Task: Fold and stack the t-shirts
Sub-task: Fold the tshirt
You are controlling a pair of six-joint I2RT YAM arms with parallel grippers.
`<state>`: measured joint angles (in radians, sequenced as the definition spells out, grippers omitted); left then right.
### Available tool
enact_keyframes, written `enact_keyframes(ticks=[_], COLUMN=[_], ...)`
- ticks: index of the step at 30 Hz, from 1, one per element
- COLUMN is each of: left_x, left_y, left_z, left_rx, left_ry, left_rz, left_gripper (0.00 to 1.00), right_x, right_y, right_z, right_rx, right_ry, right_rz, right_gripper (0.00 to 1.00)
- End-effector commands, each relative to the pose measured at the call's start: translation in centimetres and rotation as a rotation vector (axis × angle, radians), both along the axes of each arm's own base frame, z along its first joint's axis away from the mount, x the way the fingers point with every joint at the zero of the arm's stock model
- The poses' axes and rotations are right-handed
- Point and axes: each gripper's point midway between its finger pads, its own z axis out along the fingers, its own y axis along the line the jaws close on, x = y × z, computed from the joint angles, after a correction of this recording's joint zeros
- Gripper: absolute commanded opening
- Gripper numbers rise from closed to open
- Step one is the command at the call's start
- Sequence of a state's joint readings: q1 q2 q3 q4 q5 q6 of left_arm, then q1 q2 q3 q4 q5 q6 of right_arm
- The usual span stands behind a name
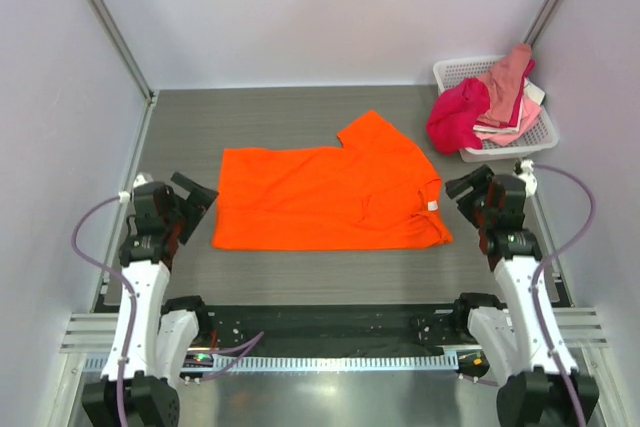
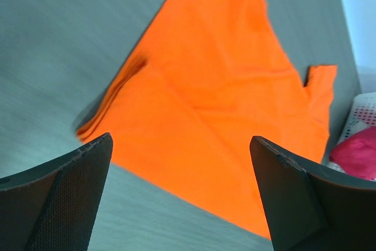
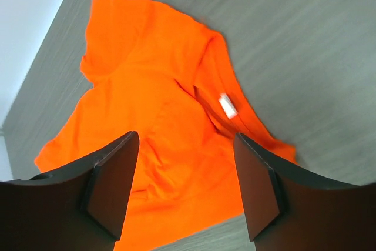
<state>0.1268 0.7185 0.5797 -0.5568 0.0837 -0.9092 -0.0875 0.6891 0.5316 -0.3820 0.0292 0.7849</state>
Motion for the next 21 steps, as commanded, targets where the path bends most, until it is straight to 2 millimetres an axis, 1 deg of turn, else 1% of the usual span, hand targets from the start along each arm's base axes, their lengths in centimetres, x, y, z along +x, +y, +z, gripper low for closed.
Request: enact_keyframes(ticks=[1,2,3,4,5,6,7,8,9,10,11,12,13,14,15,16,17,18,19,20,21], left_x=[3.5,4.9,6.0,6.9,8.3,9.6,10.6,12.0,13.2,14.8,16.2,17.3,19.2,20.2,21.1,23.0,23.6,24.3,24.8,25.7,25.9], left_y=[0.1,0.2,0.1,0.2,0.4,0.6,0.7,0.7,0.7,0.6,0.6,0.5,0.5,0.6,0.5,0.6,0.3,0.3,0.4,0.6,0.8], left_z=[3.4,3.3,3.8,3.8,2.7,3.3,3.2,3.1,1.1,1.5,1.5,-1.2,-0.2,-0.7,-3.4,-2.2,-3.0,-3.2,-4.9,-4.4,-4.9], left_rx=[0.052,0.056,0.058,0.063,0.062,0.068,0.070,0.069,0.062,0.060,0.061,0.050,0.052,0.048,0.032,0.033,0.020,0.019,0.015,0.028,0.036], left_ry=[-0.084,-0.083,-0.100,-0.108,-0.080,-0.096,-0.100,-0.110,-0.058,-0.071,-0.085,-0.021,-0.050,-0.043,0.016,-0.018,-0.005,-0.003,0.027,0.008,0.017], left_rz=[-0.067,-0.074,-0.083,-0.086,-0.082,-0.079,-0.079,-0.086,-0.094,-0.107,-0.111,-0.121,-0.128,-0.130,-0.138,-0.146,-0.159,-0.160,-0.162,-0.159,-0.155], left_gripper=[1.00,1.00,1.00,1.00,1.00,1.00,1.00,1.00,1.00,1.00,1.00,0.99,0.99,0.99,1.00,0.99,0.98,0.98,0.97,0.97,0.97], right_x=[4.4,5.0,5.8,7.2,8.0,8.7,10.0,11.2,12.1,13.8,15.2,16.3,18.0,19.5,20.6,22.4,23.6,24.9,26.6,27.5,28.6], right_y=[1.4,1.9,2.4,2.8,3.1,4.4,4.9,5.8,6.2,6.7,7.1,7.5,8.0,8.2,8.3,8.7,8.9,9.0,9.1,9.0,8.9], right_z=[4.2,4.3,4.3,4.8,4.7,4.9,6.6,5.1,5.1,6.5,4.8,4.3,5.9,3.3,2.9,4.5,3.5,0.9,1.6,1.1,-1.6], right_rx=[-0.087,-0.102,-0.106,-0.111,-0.129,-0.150,-0.174,-0.185,-0.227,-0.244,-0.255,-0.269,-0.279,-0.292,-0.308,-0.317,-0.330,-0.344,-0.370,-0.392,-0.406], right_ry=[-0.080,-0.077,-0.074,-0.089,-0.084,-0.084,-0.117,-0.068,-0.058,-0.081,-0.033,-0.017,-0.050,0.010,0.017,-0.020,-0.002,0.051,0.036,0.047,0.091], right_rz=[0.168,0.197,0.216,0.234,0.251,0.283,0.291,0.321,0.323,0.322,0.335,0.344,0.340,0.348,0.355,0.356,0.365,0.377,0.375,0.364,0.372], right_gripper=[0.70,0.68,0.68,0.68,0.68,0.68,0.68,0.68,0.68,0.67,0.68,0.67,0.67,0.67,0.67,0.67,0.67,0.68,0.68,0.68,0.68])
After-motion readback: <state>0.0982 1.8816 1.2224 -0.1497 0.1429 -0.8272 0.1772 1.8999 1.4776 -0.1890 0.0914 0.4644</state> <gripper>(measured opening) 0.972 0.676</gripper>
